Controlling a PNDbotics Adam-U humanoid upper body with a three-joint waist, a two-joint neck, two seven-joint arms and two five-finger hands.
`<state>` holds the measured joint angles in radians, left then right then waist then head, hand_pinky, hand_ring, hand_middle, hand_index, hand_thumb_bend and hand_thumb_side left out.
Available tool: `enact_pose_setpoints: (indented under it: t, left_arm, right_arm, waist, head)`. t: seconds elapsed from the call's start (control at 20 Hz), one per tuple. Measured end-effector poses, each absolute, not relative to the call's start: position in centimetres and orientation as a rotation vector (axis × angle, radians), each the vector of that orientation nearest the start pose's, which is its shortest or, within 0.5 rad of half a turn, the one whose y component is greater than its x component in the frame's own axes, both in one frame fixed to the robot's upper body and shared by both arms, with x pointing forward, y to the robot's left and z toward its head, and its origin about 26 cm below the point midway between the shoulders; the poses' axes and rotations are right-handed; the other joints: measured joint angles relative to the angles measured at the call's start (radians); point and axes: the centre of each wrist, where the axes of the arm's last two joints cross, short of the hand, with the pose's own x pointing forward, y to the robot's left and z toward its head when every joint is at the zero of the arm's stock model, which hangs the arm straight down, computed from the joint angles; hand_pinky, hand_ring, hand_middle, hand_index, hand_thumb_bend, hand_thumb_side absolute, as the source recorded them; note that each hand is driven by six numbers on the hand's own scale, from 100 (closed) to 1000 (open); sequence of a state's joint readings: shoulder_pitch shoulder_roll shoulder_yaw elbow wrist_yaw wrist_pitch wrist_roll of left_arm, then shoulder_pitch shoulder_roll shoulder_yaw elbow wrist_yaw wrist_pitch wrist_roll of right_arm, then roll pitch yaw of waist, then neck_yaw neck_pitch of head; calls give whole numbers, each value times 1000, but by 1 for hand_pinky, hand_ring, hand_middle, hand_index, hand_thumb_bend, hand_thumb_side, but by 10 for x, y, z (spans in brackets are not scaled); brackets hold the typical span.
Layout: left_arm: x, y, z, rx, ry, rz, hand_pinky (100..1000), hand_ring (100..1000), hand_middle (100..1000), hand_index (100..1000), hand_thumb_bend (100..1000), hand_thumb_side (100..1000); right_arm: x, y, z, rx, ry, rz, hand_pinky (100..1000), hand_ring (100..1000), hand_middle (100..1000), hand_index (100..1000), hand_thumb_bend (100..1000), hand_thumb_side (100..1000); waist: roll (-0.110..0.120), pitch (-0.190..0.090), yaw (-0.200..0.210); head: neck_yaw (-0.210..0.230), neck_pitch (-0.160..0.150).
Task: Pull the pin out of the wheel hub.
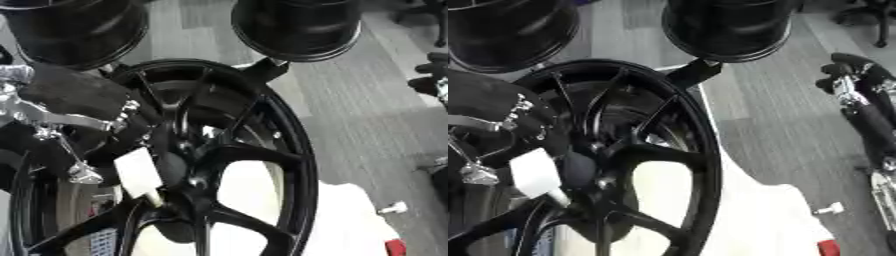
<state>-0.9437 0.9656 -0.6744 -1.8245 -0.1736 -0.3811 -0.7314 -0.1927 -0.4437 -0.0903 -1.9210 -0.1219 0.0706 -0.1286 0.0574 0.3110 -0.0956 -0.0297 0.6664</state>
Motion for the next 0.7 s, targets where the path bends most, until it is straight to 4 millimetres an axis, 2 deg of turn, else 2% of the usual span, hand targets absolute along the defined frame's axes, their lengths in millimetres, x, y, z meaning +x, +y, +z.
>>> enact_pose_setpoints:
  t: [0.15, 0.35, 0.55, 0.7]
  left_arm:
    - [330, 206, 300, -307, 1730, 2796, 854, 818, 757, 842, 276, 174]
    - [329, 205, 300, -297, 1729, 2791, 843, 794, 687, 824, 251, 147]
    - [329, 202, 299, -276, 1731, 2792, 821, 740, 574, 778, 199, 117]
    - [329, 201, 298, -235, 1745, 2794, 794, 666, 484, 695, 141, 100]
  right_arm:
    - [296, -317, 175, -320, -2058, 172, 804, 702, 700, 811, 100, 567]
    - [296, -317, 175, -317, -2056, 169, 804, 701, 700, 810, 100, 568]
    - [296, -317, 175, -319, -2055, 164, 804, 701, 699, 810, 100, 568]
    - [296, -317, 175, -320, -2054, 161, 804, 701, 699, 810, 100, 568]
  waist:
    - [1, 0, -1]
    - [3, 0, -4]
    - [3, 0, -7]
    - [3, 0, -7]
  head:
    - [0, 0]
    - [0, 0]
    - [1, 0]
    - [4, 0]
